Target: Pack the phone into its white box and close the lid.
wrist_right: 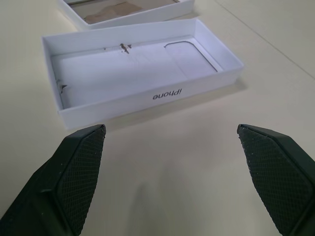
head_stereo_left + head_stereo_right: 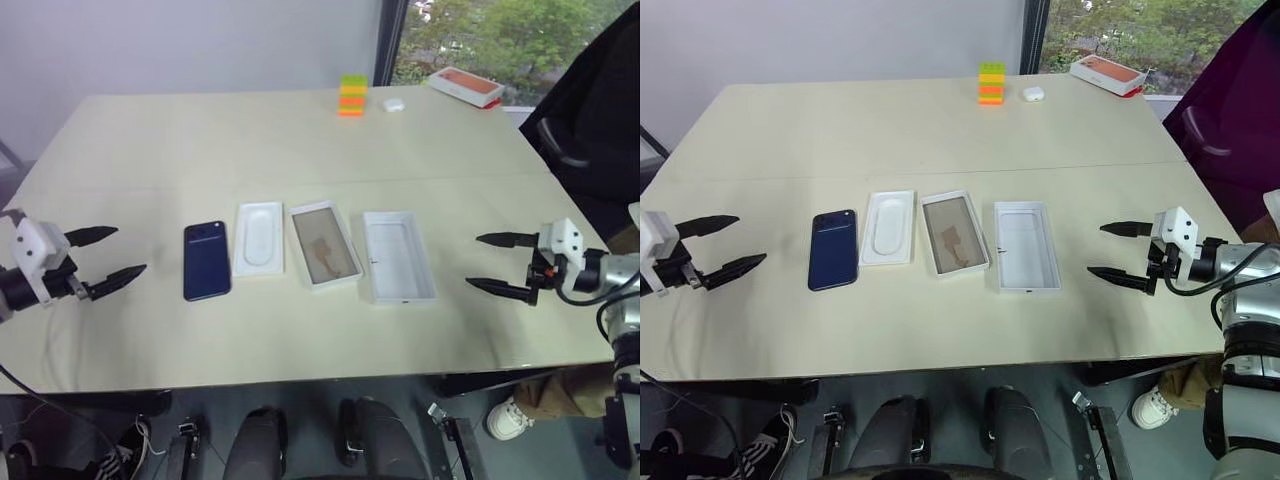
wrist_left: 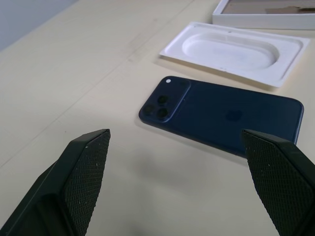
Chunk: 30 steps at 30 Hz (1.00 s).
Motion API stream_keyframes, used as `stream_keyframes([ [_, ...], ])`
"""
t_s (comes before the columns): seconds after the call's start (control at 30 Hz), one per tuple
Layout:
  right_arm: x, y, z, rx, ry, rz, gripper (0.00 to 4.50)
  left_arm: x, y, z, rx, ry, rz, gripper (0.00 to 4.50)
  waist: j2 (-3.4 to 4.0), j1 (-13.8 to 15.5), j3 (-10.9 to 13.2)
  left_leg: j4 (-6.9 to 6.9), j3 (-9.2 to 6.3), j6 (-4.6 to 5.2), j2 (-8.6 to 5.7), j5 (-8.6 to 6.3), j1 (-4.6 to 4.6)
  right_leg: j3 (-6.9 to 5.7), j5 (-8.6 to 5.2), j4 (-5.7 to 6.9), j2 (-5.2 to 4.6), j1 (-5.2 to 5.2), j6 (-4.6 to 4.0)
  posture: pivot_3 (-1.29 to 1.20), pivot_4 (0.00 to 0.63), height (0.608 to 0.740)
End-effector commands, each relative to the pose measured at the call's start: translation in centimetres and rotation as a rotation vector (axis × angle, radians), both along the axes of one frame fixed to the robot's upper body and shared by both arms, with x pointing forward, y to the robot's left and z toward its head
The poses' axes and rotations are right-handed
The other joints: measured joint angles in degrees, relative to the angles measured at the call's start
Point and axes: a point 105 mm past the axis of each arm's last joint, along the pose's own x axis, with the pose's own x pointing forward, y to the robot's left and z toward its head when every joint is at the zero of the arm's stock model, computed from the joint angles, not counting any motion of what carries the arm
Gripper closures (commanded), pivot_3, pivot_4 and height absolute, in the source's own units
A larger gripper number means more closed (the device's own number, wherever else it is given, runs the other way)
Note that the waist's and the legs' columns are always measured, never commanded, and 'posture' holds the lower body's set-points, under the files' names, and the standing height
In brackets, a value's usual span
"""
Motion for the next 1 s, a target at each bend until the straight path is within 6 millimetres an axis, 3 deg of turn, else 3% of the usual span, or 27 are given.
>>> stream_keyframes([
  [0.03, -0.1, -0.2, 1.5, -0.002, -0.065, 0.002, 0.02, 0.0, 0.3, 1.2, -0.024, -0.020, 0.015, 0.06, 0.00, 0.04, 0.00, 0.00, 0.00, 0.00, 0.00, 0.00, 0.01, 0.00, 0.00, 0.00, 0.00, 0.00, 0.00, 0.00, 0.150, 0.740],
  [0.37, 0.1, 0.3, 1.6, 0.000, -0.077, 0.005, 0.02, -0.2, -1.1, 1.0, -0.068, 0.014, -0.006, 0.06, 0.00, 0.11, 0.00, 0.01, 0.01, 0.00, 0.00, 0.00, 0.01, 0.03, -0.01, 0.01, -0.01, 0.00, 0.01, 0.00, 0.150, 0.740],
  [1.0, 0.4, 1.0, 2.0, 0.003, -0.103, 0.014, 0.02, 0.0, -1.6, 1.0, -0.106, 0.000, 0.026, 0.06, 0.00, 0.11, 0.00, 0.00, 0.00, 0.00, 0.00, 0.00, 0.01, 0.05, -0.01, 0.01, 0.02, 0.00, 0.01, 0.00, 0.150, 0.740],
])
